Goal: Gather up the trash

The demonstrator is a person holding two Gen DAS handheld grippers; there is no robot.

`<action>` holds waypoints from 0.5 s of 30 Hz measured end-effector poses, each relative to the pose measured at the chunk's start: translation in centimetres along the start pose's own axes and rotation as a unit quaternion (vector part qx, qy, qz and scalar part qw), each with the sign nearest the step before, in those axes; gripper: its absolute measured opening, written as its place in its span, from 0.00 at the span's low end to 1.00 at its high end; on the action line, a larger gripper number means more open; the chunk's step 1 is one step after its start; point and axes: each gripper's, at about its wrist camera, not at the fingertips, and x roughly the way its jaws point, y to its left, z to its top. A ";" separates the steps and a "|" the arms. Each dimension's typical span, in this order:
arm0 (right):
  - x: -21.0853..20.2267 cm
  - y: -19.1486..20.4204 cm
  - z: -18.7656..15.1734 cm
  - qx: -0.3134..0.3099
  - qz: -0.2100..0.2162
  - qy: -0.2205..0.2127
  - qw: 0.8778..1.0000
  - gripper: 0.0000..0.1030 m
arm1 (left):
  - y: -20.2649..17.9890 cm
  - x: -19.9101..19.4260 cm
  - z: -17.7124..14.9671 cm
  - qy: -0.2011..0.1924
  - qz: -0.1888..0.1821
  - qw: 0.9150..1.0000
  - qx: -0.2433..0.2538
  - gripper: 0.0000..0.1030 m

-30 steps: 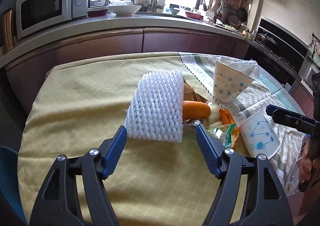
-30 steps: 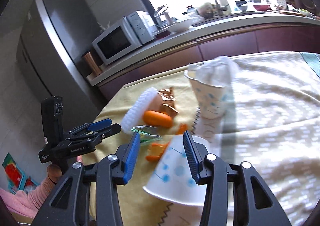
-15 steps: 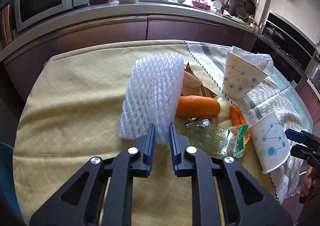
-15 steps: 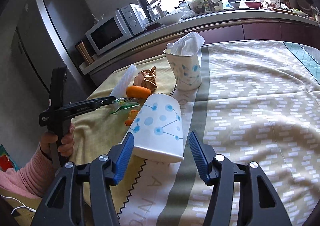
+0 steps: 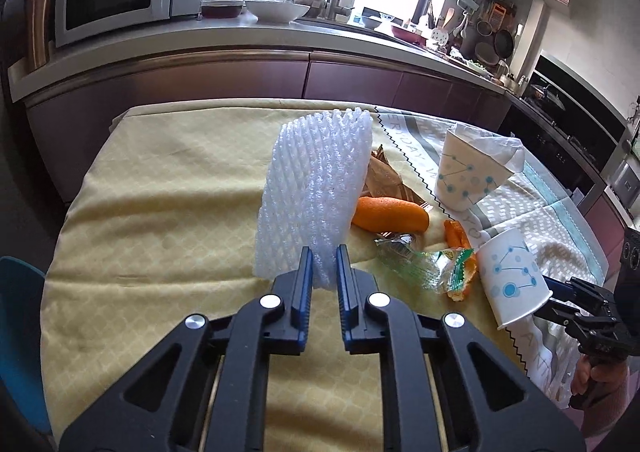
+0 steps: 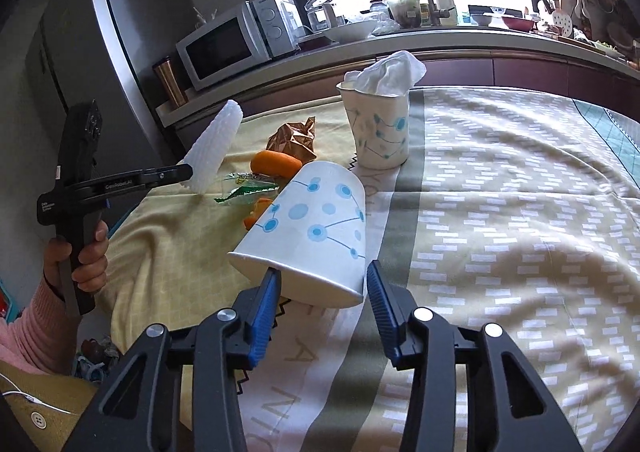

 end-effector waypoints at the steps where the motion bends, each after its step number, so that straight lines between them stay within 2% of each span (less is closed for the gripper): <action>1: 0.0 -0.1 0.1 0.002 -0.002 -0.003 1.000 0.40 | 0.2 -0.4 -0.1 -0.003 0.001 1.000 -0.002 0.12; 7: -0.4 -0.5 0.5 0.017 0.001 -0.020 1.000 0.22 | 1.1 -2.3 -0.9 -0.012 -0.001 1.000 -0.013 0.12; 9: -0.5 -0.7 0.7 0.023 0.003 -0.024 0.999 0.13 | 1.3 -2.8 -1.2 -0.014 0.001 1.000 -0.014 0.12; 15: -0.9 -1.1 1.1 0.041 0.007 -0.040 0.998 0.06 | 1.8 -3.9 -2.0 -0.018 0.001 1.000 -0.025 0.12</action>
